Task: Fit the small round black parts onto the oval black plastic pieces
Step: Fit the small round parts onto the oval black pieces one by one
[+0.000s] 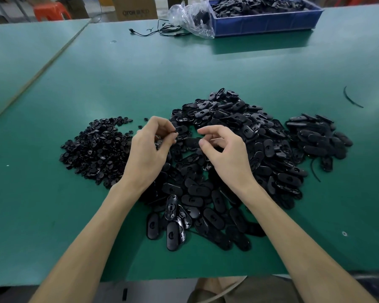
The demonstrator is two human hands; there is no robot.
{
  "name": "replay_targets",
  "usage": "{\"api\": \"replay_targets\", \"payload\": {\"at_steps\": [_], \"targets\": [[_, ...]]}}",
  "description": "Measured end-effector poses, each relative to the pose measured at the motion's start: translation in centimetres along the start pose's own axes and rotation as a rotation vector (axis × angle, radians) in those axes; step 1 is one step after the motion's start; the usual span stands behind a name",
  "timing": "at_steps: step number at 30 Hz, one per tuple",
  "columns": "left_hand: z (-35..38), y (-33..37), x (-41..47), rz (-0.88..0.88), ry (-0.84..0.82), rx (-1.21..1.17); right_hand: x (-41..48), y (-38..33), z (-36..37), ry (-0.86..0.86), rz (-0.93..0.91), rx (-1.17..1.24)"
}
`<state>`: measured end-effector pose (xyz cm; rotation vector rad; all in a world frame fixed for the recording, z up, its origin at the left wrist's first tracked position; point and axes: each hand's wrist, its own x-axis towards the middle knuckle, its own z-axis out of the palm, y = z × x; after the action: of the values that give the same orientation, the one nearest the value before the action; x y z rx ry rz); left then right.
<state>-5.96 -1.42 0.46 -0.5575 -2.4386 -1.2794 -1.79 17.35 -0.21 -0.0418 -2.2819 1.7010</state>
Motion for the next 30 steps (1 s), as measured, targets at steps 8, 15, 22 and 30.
{"api": "replay_targets", "payload": {"at_steps": [8, 15, 22, 30], "targets": [[0.16, 0.44, -0.08, 0.054, -0.034, 0.018, 0.09, 0.04, -0.02, 0.024, 0.004, 0.027], [0.15, 0.65, -0.13, 0.050, -0.026, 0.014, 0.19, 0.16, -0.06, 0.042, 0.009, 0.043], [0.18, 0.85, -0.27, 0.075, -0.020, 0.010, 0.24, 0.29, -0.12, 0.042, 0.013, 0.053], [0.19, 0.83, -0.38, 0.097, -0.015, 0.005, 0.14, 0.40, -0.09, 0.035, 0.009, 0.049]]}}
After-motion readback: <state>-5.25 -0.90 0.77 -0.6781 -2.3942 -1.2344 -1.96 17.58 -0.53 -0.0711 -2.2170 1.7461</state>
